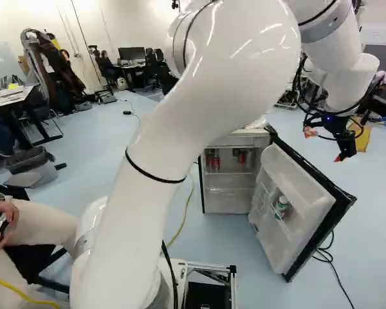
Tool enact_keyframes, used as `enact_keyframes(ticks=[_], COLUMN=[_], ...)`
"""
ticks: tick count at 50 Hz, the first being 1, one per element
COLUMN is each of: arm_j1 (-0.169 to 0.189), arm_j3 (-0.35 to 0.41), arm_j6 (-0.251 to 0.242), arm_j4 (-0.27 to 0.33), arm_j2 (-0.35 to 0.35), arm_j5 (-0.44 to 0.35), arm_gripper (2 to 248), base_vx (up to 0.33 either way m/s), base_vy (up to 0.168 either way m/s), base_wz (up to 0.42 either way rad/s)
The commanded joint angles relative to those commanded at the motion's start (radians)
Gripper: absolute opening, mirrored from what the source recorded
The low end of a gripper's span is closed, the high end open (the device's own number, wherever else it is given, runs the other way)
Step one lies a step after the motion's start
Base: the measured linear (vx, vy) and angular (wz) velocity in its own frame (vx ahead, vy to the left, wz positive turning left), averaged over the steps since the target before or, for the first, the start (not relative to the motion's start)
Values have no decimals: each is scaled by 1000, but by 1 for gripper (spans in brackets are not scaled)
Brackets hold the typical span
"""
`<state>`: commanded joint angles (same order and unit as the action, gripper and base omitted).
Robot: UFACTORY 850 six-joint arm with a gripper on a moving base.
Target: Grab a drink from the fridge
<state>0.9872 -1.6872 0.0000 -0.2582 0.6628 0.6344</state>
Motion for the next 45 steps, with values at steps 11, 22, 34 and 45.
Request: enact_keyframes(ticks=[11, 22, 34, 45], arm_j1=[7, 12, 13, 13], arm_j3=[-72, -125, -141, -148], arm_j6=[0, 0, 0, 0], arm_j4=[0, 0, 0, 0], arm_j2=[70, 127, 160, 180], arm_j5=[33, 66, 102, 135], arm_gripper=[247, 247, 247, 247], base_vx=[0, 0, 0, 0], base_vy=[0, 0, 0, 0], base_wz=[0, 0, 0, 0])
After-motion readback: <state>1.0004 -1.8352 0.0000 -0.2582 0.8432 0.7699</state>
